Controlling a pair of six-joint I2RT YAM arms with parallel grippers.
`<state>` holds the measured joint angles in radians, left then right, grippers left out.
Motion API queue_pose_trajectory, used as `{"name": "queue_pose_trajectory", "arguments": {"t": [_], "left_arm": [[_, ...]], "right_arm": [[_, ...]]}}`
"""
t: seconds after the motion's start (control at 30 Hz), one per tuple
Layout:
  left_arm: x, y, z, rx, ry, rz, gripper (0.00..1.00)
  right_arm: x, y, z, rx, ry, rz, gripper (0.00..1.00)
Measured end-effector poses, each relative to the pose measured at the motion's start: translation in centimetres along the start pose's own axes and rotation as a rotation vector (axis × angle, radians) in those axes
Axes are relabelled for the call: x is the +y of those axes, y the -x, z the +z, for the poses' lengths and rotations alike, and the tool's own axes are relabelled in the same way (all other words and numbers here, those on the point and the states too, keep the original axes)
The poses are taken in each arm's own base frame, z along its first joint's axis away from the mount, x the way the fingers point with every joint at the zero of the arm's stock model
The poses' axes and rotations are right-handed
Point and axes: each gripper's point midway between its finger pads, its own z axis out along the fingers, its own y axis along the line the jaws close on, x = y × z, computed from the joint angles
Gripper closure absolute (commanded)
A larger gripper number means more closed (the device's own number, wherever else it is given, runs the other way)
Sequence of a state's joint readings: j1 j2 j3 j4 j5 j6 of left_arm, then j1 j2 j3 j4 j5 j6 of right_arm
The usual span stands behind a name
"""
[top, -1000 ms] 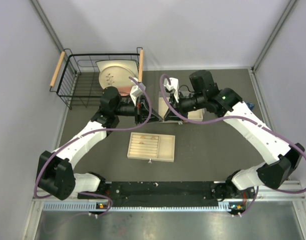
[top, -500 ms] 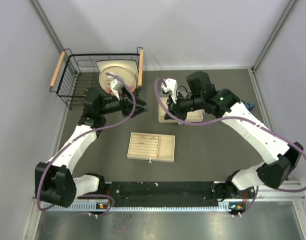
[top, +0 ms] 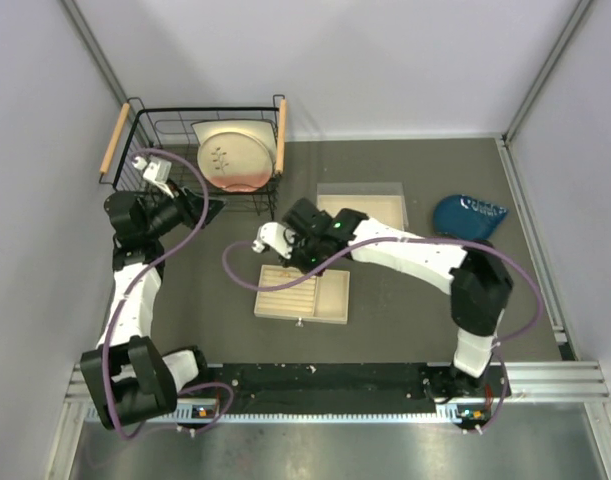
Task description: Organize the mixed jewelry
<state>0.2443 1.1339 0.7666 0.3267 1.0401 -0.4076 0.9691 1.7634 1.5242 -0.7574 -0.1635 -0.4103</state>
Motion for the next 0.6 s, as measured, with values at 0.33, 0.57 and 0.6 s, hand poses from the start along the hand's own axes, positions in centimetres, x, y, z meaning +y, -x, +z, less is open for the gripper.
{"name": "queue_pose_trajectory", "arguments": {"t": [0.33,0.57,0.6], "left_arm": [[3.6,-1.9,-3.1,0.023,0.144,-0.024,0.46],[4.3,-3.0,-3.8,0.041,0.165,-0.043,0.47],[4.3,-3.0,-3.8,0.042,0.164,-0.041,0.47]], "right_arm": [[1.0,-3.3,6.8,0.188,-0.034,-0.088,1.0],[0.8,-3.5,7.7,0.198,-0.06,-0.102,1.0],[0.7,-3.5,7.8,0.199,-0.063,-0.103,1.0]]}}
